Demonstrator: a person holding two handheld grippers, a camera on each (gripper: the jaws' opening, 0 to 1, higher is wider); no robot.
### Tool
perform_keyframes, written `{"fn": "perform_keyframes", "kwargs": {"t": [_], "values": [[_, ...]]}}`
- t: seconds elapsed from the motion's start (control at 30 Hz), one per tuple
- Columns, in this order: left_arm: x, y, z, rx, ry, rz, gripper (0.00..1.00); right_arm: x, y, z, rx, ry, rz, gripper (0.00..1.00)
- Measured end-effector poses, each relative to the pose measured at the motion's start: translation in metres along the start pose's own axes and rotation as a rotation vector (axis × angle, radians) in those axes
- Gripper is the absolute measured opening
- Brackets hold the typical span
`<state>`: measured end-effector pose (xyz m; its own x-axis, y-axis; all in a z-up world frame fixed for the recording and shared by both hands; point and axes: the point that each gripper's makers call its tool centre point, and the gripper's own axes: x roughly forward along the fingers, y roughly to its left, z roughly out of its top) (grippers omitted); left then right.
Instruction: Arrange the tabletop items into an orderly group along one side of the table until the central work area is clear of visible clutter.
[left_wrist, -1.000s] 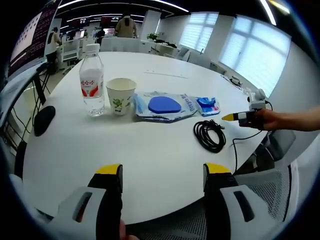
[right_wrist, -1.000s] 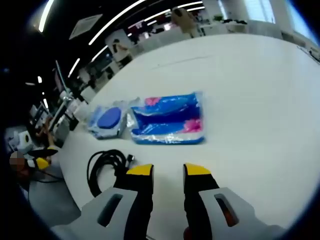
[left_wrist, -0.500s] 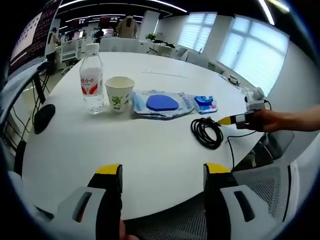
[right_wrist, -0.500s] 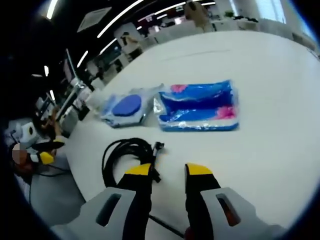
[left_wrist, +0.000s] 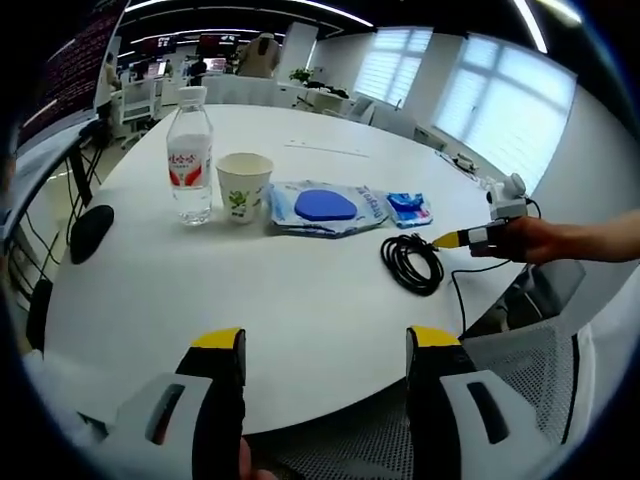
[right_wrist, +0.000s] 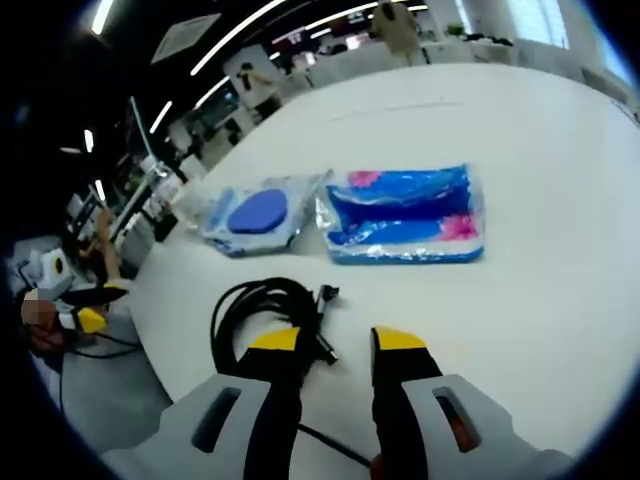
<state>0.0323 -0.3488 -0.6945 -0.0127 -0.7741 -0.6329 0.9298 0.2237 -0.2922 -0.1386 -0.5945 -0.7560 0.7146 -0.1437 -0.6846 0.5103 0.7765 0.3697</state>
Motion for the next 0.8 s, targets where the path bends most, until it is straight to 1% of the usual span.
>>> {"fn": "perform_keyframes", "kwargs": {"t": [0.27,0.33,0.37,0.4,0.43,0.5,0.53,0.57,0.7,0.73,0.8], "values": [[-0.003,0.000,-0.002,-0.012,-0.013,-0.006,0.65,0.010,0.014,-0.004,-0.044,0.037,0.012,0.25],[-0.004,0.003,-0.002,-0.019,-0.018,-0.004,0.65,0.013,0.017,-0.009,-0.095,0.071,0.007,0.24],[-0.005,0.005,-0.001,-0.023,-0.022,-0.001,0.65,0.014,0.013,-0.013,-0.153,0.107,-0.027,0.24],[-0.006,0.007,0.000,-0.027,-0.026,0.002,0.65,0.014,0.010,-0.016,-0.182,0.134,-0.046,0.21],[-0.007,0.009,0.001,-0.033,-0.033,0.004,0.65,0.018,0.012,-0.018,-0.201,0.137,-0.032,0.19],[-0.009,0.012,0.001,-0.045,-0.041,0.008,0.65,0.020,0.014,-0.017,-0.196,0.134,-0.028,0.18],[-0.009,0.013,0.001,-0.048,-0.043,0.009,0.65,0.020,0.015,-0.013,-0.220,0.139,-0.022,0.17],[-0.009,0.014,0.001,-0.052,-0.045,0.010,0.65,0.021,0.015,-0.013,-0.250,0.152,-0.021,0.17],[-0.010,0.014,0.002,-0.059,-0.053,0.011,0.64,0.025,0.017,-0.012,-0.326,0.182,-0.005,0.14],[-0.010,0.014,0.002,-0.062,-0.055,0.011,0.64,0.025,0.018,-0.010,-0.367,0.194,-0.003,0.13],[-0.010,0.014,0.002,-0.064,-0.058,0.011,0.64,0.028,0.020,-0.008,-0.404,0.208,0.009,0.13]]}}
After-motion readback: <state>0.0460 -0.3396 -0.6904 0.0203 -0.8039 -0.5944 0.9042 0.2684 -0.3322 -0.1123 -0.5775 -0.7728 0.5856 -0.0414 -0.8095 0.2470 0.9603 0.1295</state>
